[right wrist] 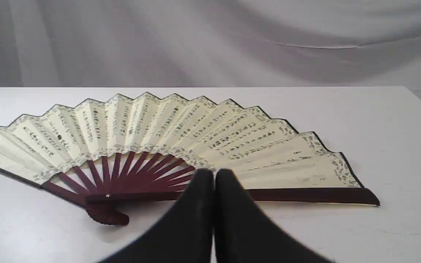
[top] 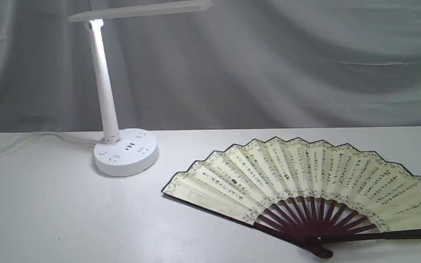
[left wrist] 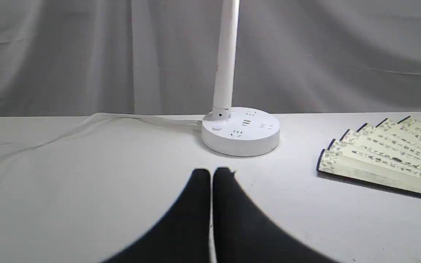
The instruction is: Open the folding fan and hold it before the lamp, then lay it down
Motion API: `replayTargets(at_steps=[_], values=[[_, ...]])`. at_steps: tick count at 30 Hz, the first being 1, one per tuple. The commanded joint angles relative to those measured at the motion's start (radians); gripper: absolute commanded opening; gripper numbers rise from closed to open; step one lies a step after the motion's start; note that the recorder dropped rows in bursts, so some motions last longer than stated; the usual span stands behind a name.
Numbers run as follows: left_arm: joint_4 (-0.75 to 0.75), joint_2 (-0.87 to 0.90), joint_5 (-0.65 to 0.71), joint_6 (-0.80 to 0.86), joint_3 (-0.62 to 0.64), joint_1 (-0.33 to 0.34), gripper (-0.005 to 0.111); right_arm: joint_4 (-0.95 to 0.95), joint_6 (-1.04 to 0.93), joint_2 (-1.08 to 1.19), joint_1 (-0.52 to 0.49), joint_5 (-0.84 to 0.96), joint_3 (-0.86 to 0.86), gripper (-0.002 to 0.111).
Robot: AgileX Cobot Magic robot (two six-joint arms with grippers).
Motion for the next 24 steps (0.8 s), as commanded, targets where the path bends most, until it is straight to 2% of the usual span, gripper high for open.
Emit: replayTargets(at_steps=[1, 24], values=[[-0.012, -0.003, 0.000, -0.006, 0.005, 0.002, 0.000, -0.011, -0.006, -0.004, 0.003, 0.002, 0.004, 0.000], [-0.012, -0.003, 0.000, -0.006, 0.005, 0.002, 0.000, -0.070, 0.062, -0.004, 0.003, -0.004, 0.004, 0.000]])
